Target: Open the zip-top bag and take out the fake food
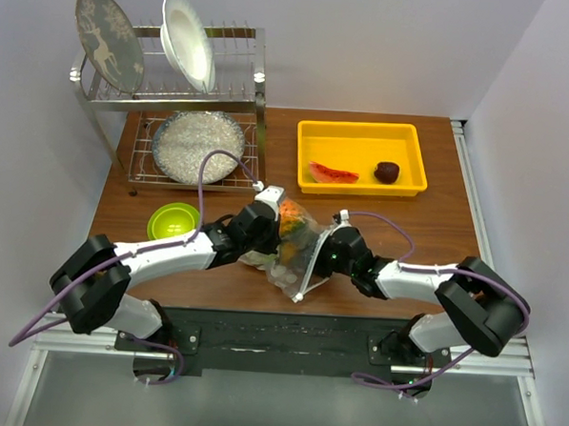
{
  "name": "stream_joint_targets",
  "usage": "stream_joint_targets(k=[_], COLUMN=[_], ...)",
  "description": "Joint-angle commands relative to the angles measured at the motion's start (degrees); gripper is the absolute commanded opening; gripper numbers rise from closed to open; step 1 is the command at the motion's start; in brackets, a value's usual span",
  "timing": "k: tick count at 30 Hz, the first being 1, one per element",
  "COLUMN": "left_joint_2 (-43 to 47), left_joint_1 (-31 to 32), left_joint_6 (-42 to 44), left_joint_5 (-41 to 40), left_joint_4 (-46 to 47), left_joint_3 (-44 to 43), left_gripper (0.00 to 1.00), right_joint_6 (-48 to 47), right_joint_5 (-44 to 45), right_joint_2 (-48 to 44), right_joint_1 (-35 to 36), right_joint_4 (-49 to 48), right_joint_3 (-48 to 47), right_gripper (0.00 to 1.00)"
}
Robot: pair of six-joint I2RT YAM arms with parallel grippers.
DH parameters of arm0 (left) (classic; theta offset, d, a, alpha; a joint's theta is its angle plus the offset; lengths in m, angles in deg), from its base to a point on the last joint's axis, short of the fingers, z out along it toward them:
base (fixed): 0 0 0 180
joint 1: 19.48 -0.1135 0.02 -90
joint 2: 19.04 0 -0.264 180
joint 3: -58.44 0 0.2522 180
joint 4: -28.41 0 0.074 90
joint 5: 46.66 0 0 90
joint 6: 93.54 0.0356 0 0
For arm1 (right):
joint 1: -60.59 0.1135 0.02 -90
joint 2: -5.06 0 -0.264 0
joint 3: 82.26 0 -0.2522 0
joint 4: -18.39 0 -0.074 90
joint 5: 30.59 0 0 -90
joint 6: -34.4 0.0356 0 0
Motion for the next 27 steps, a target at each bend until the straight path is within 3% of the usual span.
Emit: stream_joint_targets(k=[1,8,20,27], left_joint_2=[-1.30,-3.84,-7.54,-7.89], left_joint_1=[-0.17,-0.08,1.23,2.64], left_joint_6=[-0.67,-0.15,-0.23,-1.20], left_joint_5=[1.63,2.42,2.95,3.82], left_joint_4=[1.31,1.22,1.31,2.27], left_joint_3=[1.47,1.03,1.56,1.91], left_gripper=[0.00,0.00,0.00,0.00], right_joint_6=[0.51,-0.20,-0.55,-0.81], right_joint_5=[7.65,11.45,11.98,13.28], right_joint_2=[-2.11,-0.98,5.71,3.08], right_joint_1=[1.12,1.39,2.44,2.97], right_joint_4=[-2.36,-2.61,-4.99,-2.98], right_joint_3=[-0.66,-1.36,-3.92,-4.35], right_gripper=[0.45,0.52,0.56,0.56])
